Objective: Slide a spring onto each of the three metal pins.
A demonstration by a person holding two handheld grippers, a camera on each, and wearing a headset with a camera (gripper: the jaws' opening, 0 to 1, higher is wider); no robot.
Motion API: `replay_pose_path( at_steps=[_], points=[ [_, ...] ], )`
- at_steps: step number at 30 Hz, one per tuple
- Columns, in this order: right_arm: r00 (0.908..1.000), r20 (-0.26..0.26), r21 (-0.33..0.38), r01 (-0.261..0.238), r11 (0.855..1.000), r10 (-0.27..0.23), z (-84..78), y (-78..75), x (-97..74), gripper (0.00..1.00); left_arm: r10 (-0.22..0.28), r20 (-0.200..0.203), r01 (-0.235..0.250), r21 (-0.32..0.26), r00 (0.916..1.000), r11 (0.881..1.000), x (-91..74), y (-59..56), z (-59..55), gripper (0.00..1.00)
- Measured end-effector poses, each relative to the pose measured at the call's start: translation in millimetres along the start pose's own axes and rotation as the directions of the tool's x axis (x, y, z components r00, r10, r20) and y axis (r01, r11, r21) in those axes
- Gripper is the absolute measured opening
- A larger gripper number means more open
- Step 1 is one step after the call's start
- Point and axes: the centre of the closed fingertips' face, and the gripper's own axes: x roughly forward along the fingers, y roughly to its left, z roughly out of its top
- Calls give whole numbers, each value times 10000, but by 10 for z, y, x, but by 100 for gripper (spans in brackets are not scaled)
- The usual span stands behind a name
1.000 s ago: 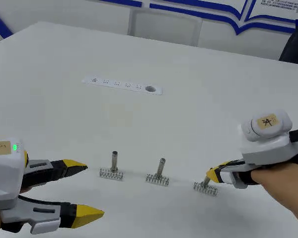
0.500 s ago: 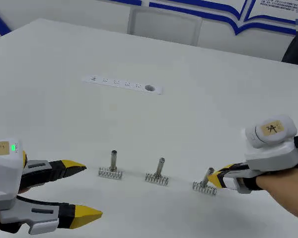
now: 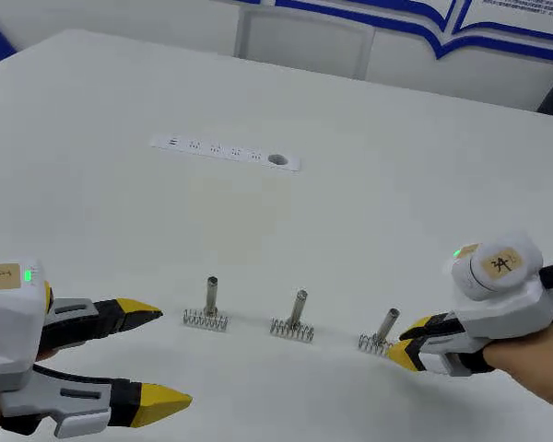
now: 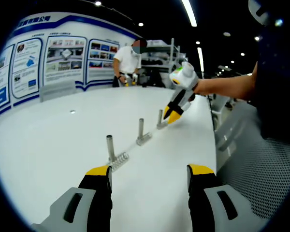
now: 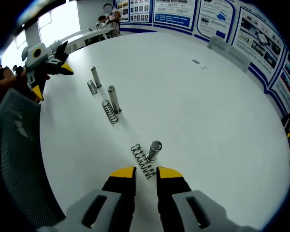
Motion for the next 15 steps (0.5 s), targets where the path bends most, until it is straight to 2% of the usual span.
replay_pose_path(
  at_steps=[4, 10, 13, 15],
  points=[
    [9993, -366, -676, -38, 9977, 13, -48, -30, 36, 17, -37, -28, 37, 4, 10000, 10000, 3, -10, -5, 64],
    [9970, -593, -1634, -595, 9848, 504, -86, 36, 85, 17, -23, -91, 23, -72, 10000, 10000, 4, -19, -30, 63],
    [9958, -778, -1934, -618, 9792, 475, -117, 38, 103, 16, -43, -125, 42, -77, 9999, 10000, 8, -33, -35, 63],
    [9959, -705, -1984, -693, 9777, 563, -96, 40, 98, 15, -52, -152, 51, -81, 9999, 10000, 12, -40, -39, 63]
  ],
)
